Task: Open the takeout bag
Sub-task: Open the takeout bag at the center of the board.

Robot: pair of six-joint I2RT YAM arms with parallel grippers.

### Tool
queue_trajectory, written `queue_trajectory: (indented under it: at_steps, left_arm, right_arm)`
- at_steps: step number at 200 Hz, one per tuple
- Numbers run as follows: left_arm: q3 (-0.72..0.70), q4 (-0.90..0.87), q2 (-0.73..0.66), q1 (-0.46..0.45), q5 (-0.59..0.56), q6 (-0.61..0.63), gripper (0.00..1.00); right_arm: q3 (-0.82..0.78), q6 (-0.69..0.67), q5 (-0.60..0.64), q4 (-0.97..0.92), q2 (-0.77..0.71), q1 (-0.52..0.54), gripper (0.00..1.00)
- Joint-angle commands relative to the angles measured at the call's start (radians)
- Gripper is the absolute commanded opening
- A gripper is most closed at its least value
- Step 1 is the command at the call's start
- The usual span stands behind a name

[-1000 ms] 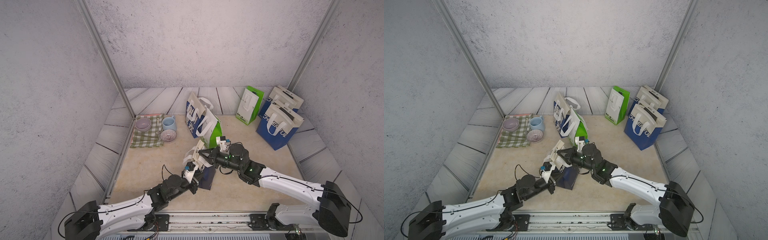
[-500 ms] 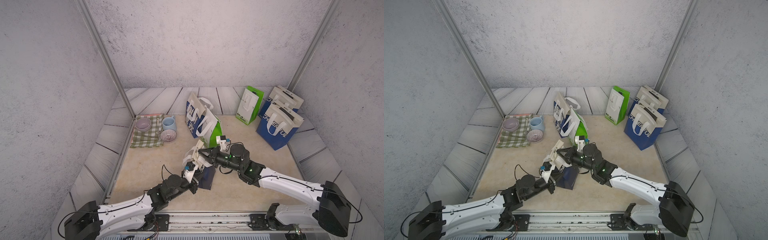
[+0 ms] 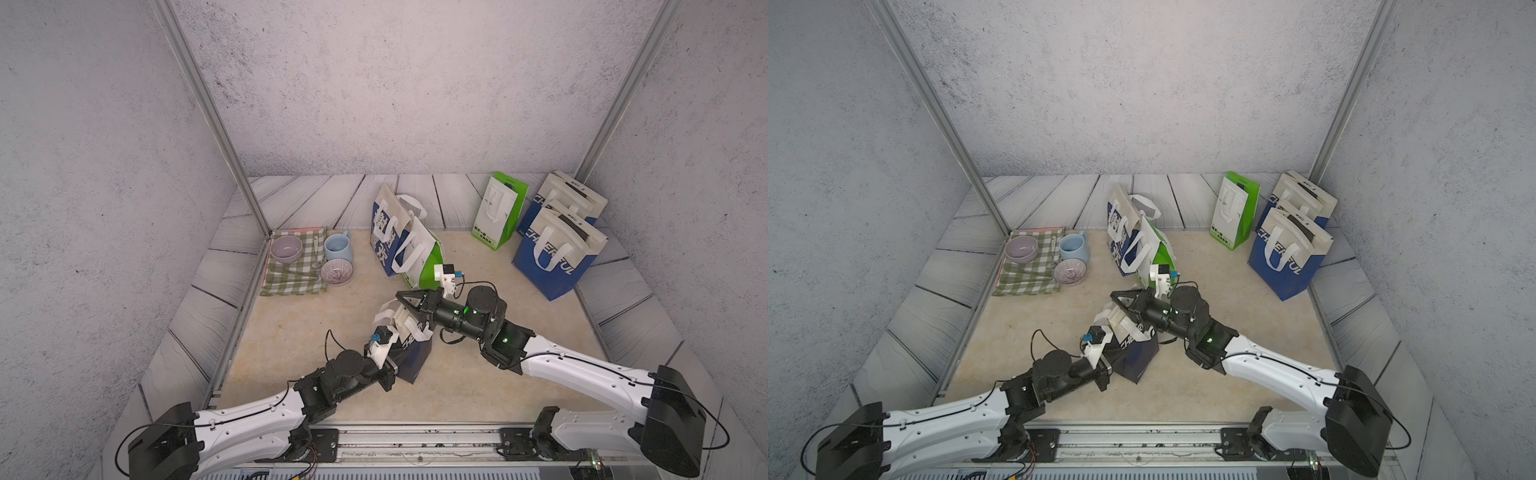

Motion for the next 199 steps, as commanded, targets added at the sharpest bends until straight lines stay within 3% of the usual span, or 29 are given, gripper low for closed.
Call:
queue_trajectory:
  at_steps: [1, 16, 47, 199]
  left_arm:
    - [-0.003, 0.017, -0.025, 0.000, -0.001, 0.009, 0.00]
    - [-0.004, 0.011, -0.030, -0.001, -0.003, 0.012, 0.00]
    - [-0.003, 0.009, -0.031, 0.000, -0.001, 0.013, 0.00]
    - [0.011, -0.009, -0.036, 0.000, 0.008, 0.022, 0.00]
  right_arm:
    - [-0.028, -0.070, 0.020, -0.057, -0.061, 0.000, 0.25]
    - [-0.082, -0.081, 0.016, -0.060, -0.082, -0.004, 0.33]
    - [-0.153, -0.088, 0.019, -0.061, -0.094, -0.008, 0.39]
    - [-0.065, -0.043, -0.010, 0.021, 0.012, -0.015, 0.39]
